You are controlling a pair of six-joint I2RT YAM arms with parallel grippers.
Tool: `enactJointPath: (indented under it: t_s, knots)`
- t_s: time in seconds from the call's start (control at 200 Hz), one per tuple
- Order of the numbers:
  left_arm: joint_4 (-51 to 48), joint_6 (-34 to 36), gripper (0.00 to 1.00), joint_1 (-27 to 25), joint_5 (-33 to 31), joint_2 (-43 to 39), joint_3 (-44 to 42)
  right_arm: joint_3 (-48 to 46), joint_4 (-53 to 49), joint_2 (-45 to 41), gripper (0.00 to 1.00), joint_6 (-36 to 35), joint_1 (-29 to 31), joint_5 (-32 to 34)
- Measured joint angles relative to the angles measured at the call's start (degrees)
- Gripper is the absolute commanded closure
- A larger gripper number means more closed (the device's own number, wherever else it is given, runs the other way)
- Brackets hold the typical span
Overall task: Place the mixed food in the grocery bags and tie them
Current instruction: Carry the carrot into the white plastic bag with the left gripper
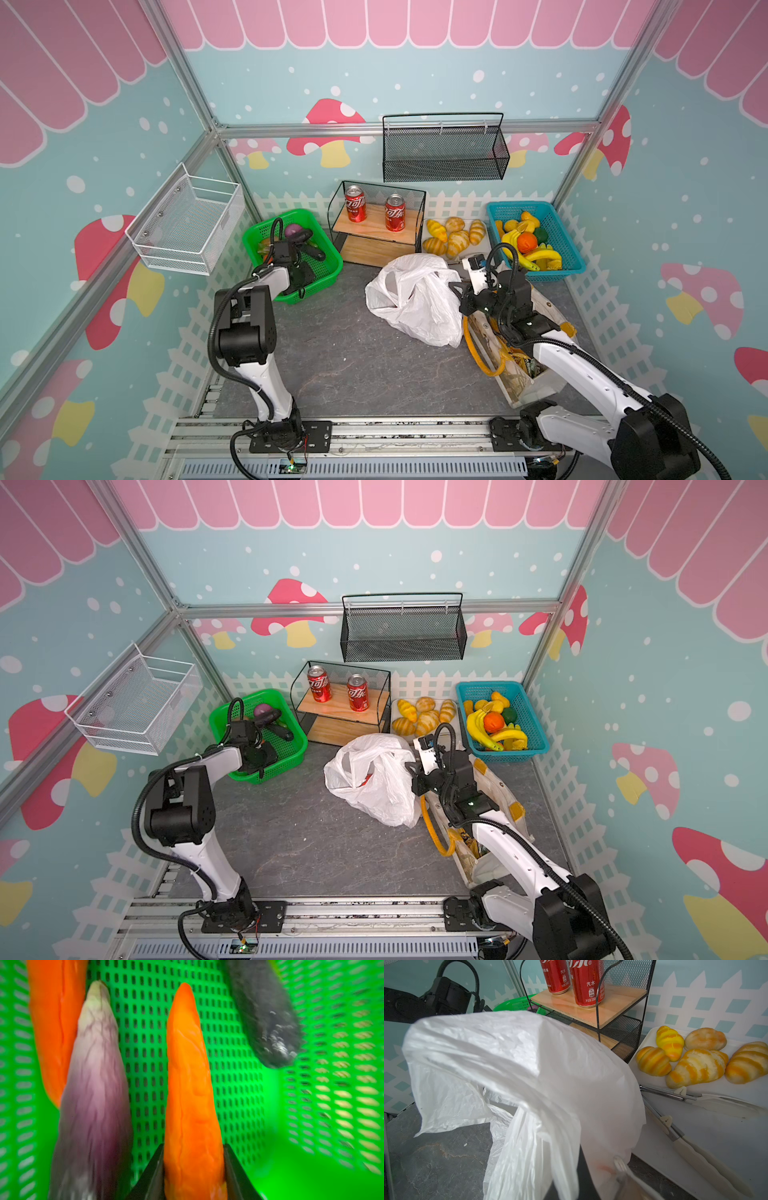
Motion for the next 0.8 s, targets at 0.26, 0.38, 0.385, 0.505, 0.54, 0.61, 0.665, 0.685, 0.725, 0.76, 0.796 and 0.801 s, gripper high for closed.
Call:
enactJointPath:
  t_s: [0.26,0.38,0.385,0.505,0.54,0.61,0.665,0.685,0.725,0.76,0.796,0.801]
  knots:
    - [3.72,-2.19,0.78,-1.84,0.85,-16.70,-8.24,-0.02,0.24,-0.02,1.00,0.02,0.00,-0.79]
    - [4.28,-3.19,0.78,-4.46,0.57,-24.15,-10.29,-0.26,0.28,-0.33,1.00,0.02,0.00,-0.81]
    - [4.31,-3.23,0.78,-4.59,0.57,-24.39,-10.38,-0.26,0.28,-0.33,1.00,0.02,0.00,-0.81]
    - [5.20,-4.28,0.79,-9.94,-0.20,-31.58,-13.77,-0.39,0.28,-0.85,1.00,0.02,-0.02,-0.70]
    - [5.05,-4.59,0.79,-12.22,-0.55,-33.59,-15.04,-0.48,0.31,-1.01,1.00,0.04,-0.02,-0.63]
    - [4.20,-5.03,0.79,-17.64,-1.42,-37.68,-17.84,-0.57,0.33,-1.20,1.00,0.02,-0.02,-0.44]
    - [2.45,-5.62,0.78,-22.53,-2.84,-41.22,-20.39,-0.59,0.31,-1.25,1.00,0.04,-0.04,-0.20]
    - [1.75,-5.84,0.79,-23.85,-3.21,-42.36,-21.18,-0.59,0.33,-1.25,1.00,0.02,-0.07,-0.15]
    - [-0.07,-6.34,0.78,-27.32,-4.52,-45.24,-23.15,-0.59,0.31,-1.27,1.00,0.02,-0.07,0.00]
    - [-1.84,-6.84,0.79,-30.25,-5.79,-47.78,-24.83,-0.59,0.33,-1.27,1.00,0.04,-0.11,0.09]
    - [-3.63,-7.54,0.79,-33.05,-6.99,-50.40,-26.49,-0.59,0.31,-1.27,1.00,0.04,-0.13,0.24]
    - [-3.82,-7.61,0.79,-33.35,-7.08,-50.64,-26.67,-0.59,0.31,-1.27,1.00,0.04,-0.13,0.22]
